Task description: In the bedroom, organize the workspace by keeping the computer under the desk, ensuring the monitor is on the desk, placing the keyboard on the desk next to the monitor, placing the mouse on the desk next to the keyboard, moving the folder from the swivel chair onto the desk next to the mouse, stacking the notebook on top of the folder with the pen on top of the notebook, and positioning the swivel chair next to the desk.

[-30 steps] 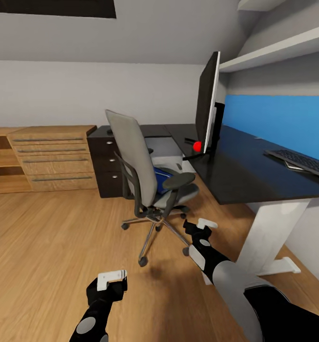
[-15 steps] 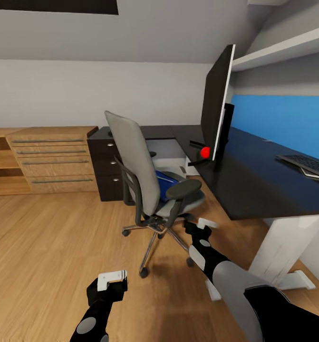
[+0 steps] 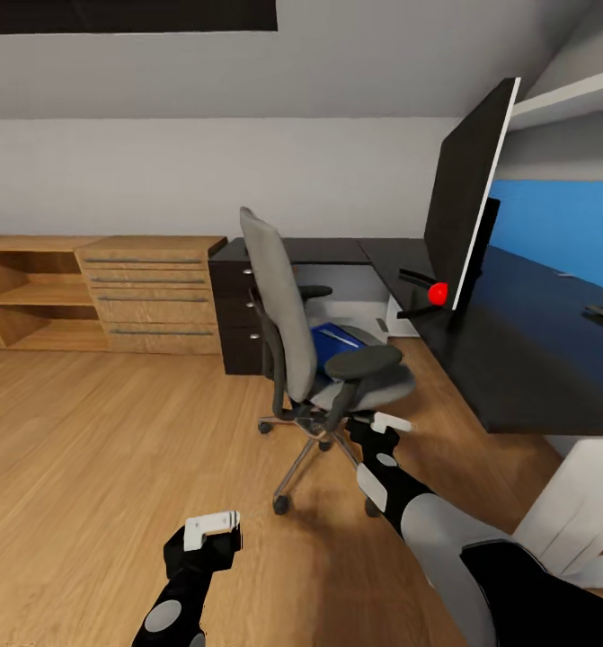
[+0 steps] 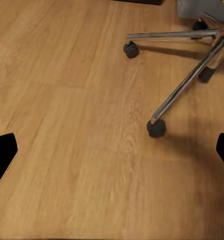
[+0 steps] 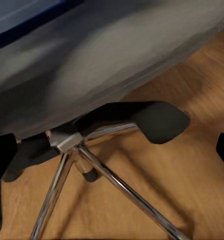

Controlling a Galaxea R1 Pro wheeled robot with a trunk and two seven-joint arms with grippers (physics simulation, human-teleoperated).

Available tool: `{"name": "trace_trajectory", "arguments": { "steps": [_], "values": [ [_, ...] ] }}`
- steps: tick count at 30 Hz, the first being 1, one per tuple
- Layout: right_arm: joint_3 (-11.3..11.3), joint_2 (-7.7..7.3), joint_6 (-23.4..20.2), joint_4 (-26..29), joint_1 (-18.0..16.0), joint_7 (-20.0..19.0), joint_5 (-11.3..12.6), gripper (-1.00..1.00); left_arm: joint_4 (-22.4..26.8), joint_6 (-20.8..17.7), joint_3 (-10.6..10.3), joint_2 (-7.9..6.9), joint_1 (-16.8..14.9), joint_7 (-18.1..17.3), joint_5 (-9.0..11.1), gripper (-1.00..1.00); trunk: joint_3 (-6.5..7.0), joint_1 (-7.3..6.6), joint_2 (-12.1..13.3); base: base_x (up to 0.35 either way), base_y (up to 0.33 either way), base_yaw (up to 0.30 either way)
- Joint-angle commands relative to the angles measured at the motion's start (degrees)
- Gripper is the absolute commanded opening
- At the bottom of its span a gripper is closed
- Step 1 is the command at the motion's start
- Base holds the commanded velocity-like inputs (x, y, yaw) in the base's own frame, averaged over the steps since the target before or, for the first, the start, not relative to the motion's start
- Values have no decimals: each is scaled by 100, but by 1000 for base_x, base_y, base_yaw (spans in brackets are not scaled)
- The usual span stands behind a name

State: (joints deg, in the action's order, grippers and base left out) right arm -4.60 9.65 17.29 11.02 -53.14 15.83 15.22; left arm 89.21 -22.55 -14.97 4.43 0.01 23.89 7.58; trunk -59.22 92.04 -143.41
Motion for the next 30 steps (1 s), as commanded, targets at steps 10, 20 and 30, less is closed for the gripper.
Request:
{"name": "trace_trajectory", "arguments": {
  "steps": [10,20,30],
  "values": [
    [-50,30,20,-4,-4,33,52,100,9,-13,-4,-3,1,45,60,100,-4,-1,-2,0,0,276],
    [-51,35,20,-4,-4,48,53,100,9,4,3,-25,0,45,59,100,-19,-1,-2,-9,44,276],
    [-50,35,20,-4,-4,43,59,100,-28,-4,3,-30,-1,45,60,100,-41,-1,-2,-15,68,276]
  ]
}}
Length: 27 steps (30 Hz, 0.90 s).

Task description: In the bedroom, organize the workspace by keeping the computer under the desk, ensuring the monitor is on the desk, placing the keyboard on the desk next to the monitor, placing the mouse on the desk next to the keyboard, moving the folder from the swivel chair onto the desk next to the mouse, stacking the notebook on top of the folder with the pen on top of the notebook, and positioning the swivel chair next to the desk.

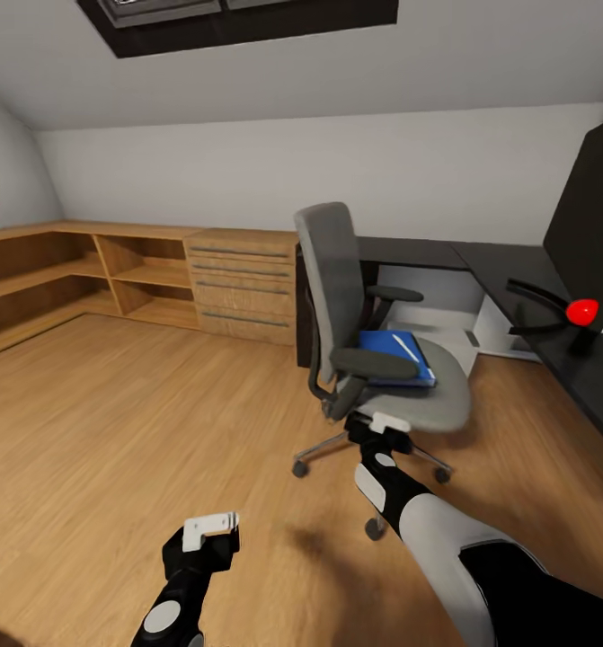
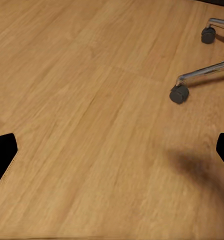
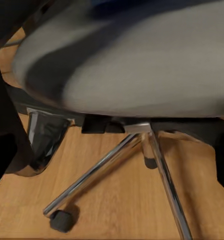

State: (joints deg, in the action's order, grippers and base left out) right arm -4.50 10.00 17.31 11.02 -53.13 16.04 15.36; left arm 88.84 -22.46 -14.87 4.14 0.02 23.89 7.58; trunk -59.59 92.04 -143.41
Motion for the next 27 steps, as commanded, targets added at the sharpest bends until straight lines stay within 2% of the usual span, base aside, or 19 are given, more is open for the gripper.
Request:
{"name": "trace_trajectory", "arguments": {
  "steps": [1,4,9,18,27],
  "values": [
    [-60,0,18,-3,-4,22,46,100,6,-13,-7,-1,-1,45,59,100,-7,-1,-2,0,1,276],
    [-60,0,18,-3,-4,22,46,100,0,-13,-7,-1,-1,45,59,100,-12,-1,-2,0,0,242],
    [-60,0,18,-3,-4,14,47,100,-3,-13,-7,-1,0,45,59,100,-15,-1,-2,-38,0,61],
    [-60,0,18,-3,-4,7,47,100,-3,-13,-14,3,-1,45,59,100,-15,-1,-2,-280,0,0],
    [-49,-2,18,-3,-4,-4,64,100,8,-5,9,-1,-1,45,67,100,-15,-1,-2,-102,0,-223]
  ]
}}
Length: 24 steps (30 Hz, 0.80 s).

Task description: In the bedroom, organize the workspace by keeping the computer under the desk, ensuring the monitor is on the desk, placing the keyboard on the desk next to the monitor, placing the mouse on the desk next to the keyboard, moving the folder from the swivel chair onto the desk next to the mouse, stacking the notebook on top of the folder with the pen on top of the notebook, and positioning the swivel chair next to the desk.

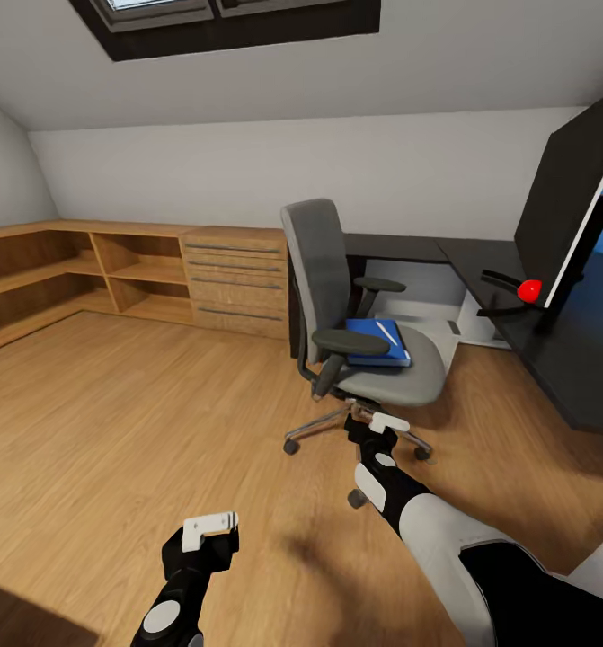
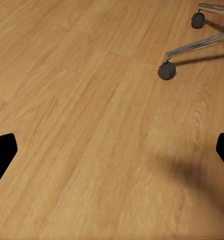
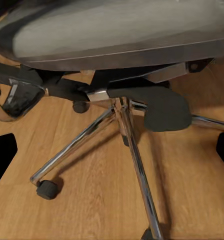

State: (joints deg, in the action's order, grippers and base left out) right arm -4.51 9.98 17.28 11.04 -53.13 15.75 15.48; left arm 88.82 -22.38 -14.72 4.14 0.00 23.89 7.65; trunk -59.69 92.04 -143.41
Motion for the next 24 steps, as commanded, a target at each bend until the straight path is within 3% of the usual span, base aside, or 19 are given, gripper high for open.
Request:
{"name": "trace_trajectory", "arguments": {
  "steps": [1,6,9,14,16,17,18,20,22,24],
  "values": [
    [-42,-8,21,-5,-5,23,61,100,14,-9,16,-1,2,45,61,100,-5,-1,-2,-8,0,-257],
    [-19,-37,16,4,-2,-120,111,100,30,-4,260,2,0,45,73,100,-5,-1,-2,-3,0,-259],
    [-6,-51,7,-1,1,-356,279,100,38,-4,477,6,0,39,79,100,-5,-1,-2,-1,0,-261],
    [-4,-129,4,-10,3,-575,884,100,52,-3,648,11,0,37,86,100,-5,-1,-2,0,0,-262],
    [0,-196,-4,-16,4,-753,1358,100,61,-3,721,11,0,37,87,100,-5,-1,-2,0,0,-263],
    [2,-281,-20,-27,7,-947,1799,100,64,-3,839,14,1,31,88,100,-5,-1,-2,0,0,-263],
    [2,-321,-24,-42,11,-1006,1967,100,64,-3,900,15,0,30,88,100,-5,-1,-2,0,0,-263],
    [2,-354,-27,-60,18,-1056,2133,100,65,-3,962,15,0,26,88,100,-5,-1,-2,0,0,-263],
    [1,-412,-26,-86,28,-1153,2585,100,65,-3,1126,22,1,21,98,100,-5,-1,-2,0,0,-129],
    [0,-417,-22,-89,29,-1163,2662,100,65,-3,1149,23,2,20,127,100,-5,-1,-2,0,0,-63]
  ]
}}
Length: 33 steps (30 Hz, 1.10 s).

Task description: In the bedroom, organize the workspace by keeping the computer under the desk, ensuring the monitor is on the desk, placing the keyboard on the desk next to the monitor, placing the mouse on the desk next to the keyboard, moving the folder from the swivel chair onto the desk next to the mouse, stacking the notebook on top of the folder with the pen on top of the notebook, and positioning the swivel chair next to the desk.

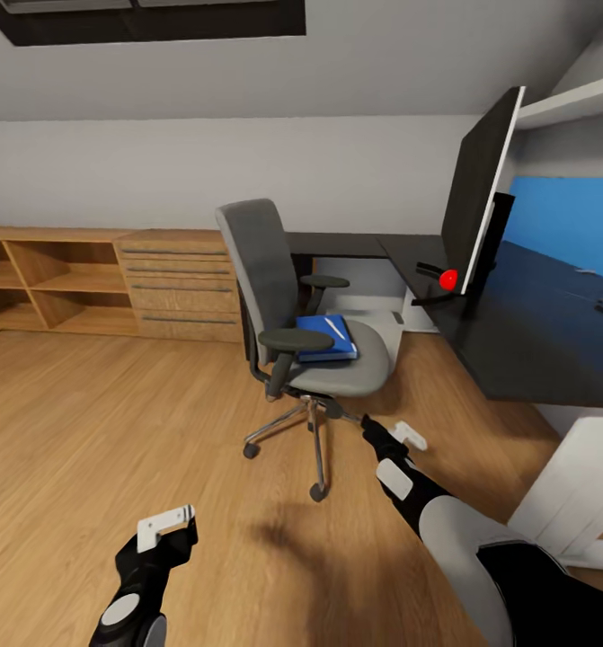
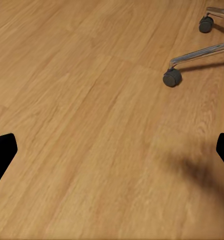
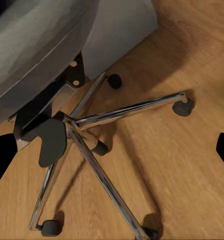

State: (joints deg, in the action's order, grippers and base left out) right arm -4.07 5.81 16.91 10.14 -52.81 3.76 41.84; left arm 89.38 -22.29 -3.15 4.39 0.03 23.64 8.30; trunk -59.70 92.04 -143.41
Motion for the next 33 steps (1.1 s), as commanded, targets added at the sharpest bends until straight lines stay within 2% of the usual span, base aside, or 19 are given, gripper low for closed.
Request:
{"name": "trace_trajectory", "arguments": {
  "steps": [1,6,7,9,12,17,21,23,24,26,28,33],
  "values": [
    [-43,-2,17,4,-2,33,56,100,9,-12,1,-1,-1,45,85,100,-4,-1,-2,0,0,-45],
    [-35,-8,27,43,-1,27,182,100,14,-12,23,-11,-2,45,318,100,-4,-1,-2,0,0,-18],
    [82,-14,30,57,-1,39,207,100,69,-17,36,-21,-1,45,401,100,-4,-1,-2,0,0,-3],
    [188,-32,26,65,-3,48,209,100,89,-18,40,-23,-1,45,417,100,-4,-1,-2,0,0,-2],
    [478,-190,-1,167,-11,100,210,100,115,-20,42,-25,-1,45,437,100,-4,-1,-2,0,0,-1],
    [596,-336,11,629,-24,192,211,100,129,-23,43,-26,-2,45,443,100,-4,-1,-2,0,0,0],
    [767,-516,19,895,-26,213,214,100,137,-28,43,-26,-3,45,444,100,-4,-1,-2,0,0,0],
    [990,-599,21,946,-27,217,217,100,139,-28,43,-26,-3,45,444,100,-4,-1,-2,0,0,0],
    [1396,-659,22,977,-27,216,219,100,137,-29,49,-26,-3,45,444,100,-4,-1,-2,0,0,0],
    [1591,-673,23,985,-27,212,219,100,136,-29,68,-26,-3,45,444,100,-4,-1,-2,0,0,0],
    [1918,-690,28,989,-27,198,220,100,133,-24,106,-23,-1,45,444,100,-4,-1,-2,0,0,0],
    [2014,-671,36,996,-27,115,220,100,133,-21,110,-18,-2,45,444,100,-4,-1,-2,26,0,0]
  ]
}}
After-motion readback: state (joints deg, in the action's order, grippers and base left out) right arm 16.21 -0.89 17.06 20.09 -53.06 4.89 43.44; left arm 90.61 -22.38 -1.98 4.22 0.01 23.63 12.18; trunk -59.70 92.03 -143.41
